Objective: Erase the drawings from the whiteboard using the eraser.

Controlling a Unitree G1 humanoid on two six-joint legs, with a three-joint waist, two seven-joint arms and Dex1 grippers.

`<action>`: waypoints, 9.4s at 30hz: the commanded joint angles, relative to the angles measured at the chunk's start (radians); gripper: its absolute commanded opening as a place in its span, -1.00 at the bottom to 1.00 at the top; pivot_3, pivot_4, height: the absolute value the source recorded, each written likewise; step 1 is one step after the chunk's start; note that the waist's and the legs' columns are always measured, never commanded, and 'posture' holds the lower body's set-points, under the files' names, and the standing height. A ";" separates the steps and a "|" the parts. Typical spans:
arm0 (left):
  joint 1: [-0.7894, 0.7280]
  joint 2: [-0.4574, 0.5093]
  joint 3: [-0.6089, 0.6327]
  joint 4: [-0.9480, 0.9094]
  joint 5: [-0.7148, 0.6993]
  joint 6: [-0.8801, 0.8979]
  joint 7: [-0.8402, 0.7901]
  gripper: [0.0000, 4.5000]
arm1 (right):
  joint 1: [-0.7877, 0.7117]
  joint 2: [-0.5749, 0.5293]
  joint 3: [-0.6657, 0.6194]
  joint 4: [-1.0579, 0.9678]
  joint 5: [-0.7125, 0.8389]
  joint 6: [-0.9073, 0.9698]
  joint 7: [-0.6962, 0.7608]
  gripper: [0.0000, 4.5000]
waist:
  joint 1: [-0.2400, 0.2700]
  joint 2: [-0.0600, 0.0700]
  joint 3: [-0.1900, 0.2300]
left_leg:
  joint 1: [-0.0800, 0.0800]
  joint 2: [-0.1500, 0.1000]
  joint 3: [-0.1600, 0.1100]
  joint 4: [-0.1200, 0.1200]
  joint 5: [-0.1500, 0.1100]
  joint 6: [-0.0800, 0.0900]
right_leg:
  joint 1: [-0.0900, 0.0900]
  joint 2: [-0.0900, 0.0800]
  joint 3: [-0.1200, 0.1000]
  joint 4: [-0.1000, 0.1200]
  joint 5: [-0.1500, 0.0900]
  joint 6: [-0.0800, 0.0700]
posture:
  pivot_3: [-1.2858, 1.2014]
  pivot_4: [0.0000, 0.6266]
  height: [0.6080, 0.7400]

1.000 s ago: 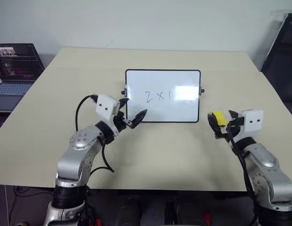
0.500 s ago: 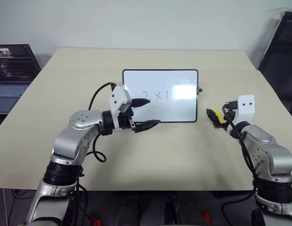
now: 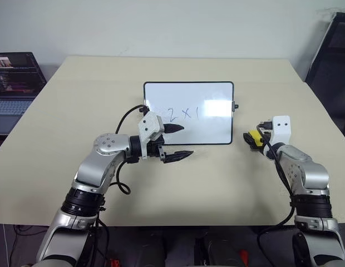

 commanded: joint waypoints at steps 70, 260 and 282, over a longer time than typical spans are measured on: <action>0.057 0.029 0.111 -0.201 0.045 0.334 0.387 1.00 | -0.327 0.131 0.454 0.136 -0.338 -0.289 0.195 -0.49 | -0.010 0.000 0.000 | -0.001 0.001 -0.003 0.000 0.000 0.000 | -0.002 -0.001 -0.001 0.002 0.000 0.000 | 0.03 -0.52 1.00; 0.134 -0.052 0.161 -0.087 0.115 0.221 0.458 1.00 | -0.445 0.175 0.498 0.312 -0.571 -0.600 0.273 -0.51 | -0.017 0.000 0.000 | 0.001 0.002 -0.004 0.001 0.001 -0.001 | -0.002 -0.001 -0.002 0.004 0.001 -0.001 | 0.03 -0.52 1.00; 0.128 -0.149 0.265 -0.126 0.030 0.226 0.553 1.00 | 0.076 0.089 0.224 -0.449 -0.126 -0.246 0.403 -0.51 | 0.005 0.000 0.000 | 0.000 0.001 -0.004 0.001 0.000 -0.001 | -0.001 -0.002 -0.002 0.003 0.001 -0.001 | 0.03 -0.52 1.00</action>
